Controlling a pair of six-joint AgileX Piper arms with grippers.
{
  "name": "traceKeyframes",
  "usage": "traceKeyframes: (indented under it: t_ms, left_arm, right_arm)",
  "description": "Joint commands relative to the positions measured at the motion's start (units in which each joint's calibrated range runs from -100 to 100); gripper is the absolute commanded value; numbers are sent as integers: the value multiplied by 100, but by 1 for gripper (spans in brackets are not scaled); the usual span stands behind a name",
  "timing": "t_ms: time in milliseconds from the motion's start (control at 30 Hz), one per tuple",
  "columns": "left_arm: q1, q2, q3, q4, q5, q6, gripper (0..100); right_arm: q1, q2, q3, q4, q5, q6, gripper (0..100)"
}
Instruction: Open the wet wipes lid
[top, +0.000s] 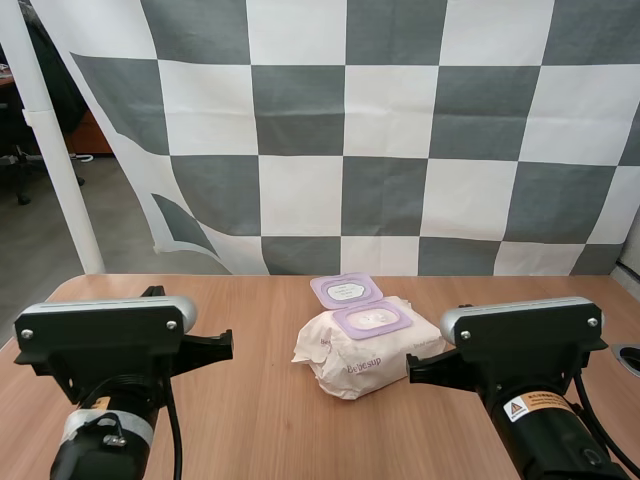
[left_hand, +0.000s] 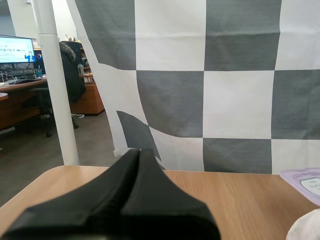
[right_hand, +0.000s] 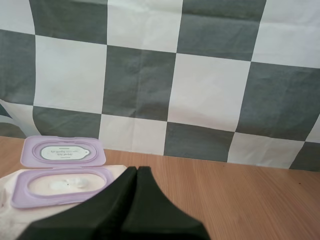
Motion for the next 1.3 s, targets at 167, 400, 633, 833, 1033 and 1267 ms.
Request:
traceKeyframes:
  t_ms: [167, 400, 633, 833, 1033, 1267]
  left_arm:
    - [4, 70, 0, 89, 963, -8, 0]
    - [-25, 0, 0, 499, 1161, -385, 0]
    - [-491, 0, 0, 2633, 1613, -2207, 0]
    - [-495, 0, 0, 4005, 1902, -3587, 0]
    - [-487, 0, 0, 4533, 1846, -4035, 0]
    - [-431, 0, 0, 4633, 1846, -4129, 0]
  right_arm:
    - [-3, 0, 0, 207, 67, 3, 0]
    - [-93, 0, 0, 194, 126, -39, 0]
    - [-399, 0, 0, 24, 437, -39, 0]
    - [-415, 0, 0, 8, 1650, -39, 0]
    - [-415, 0, 0, 32, 2076, 43, 0]
    - [-415, 0, 0, 9, 2092, 394, 0]
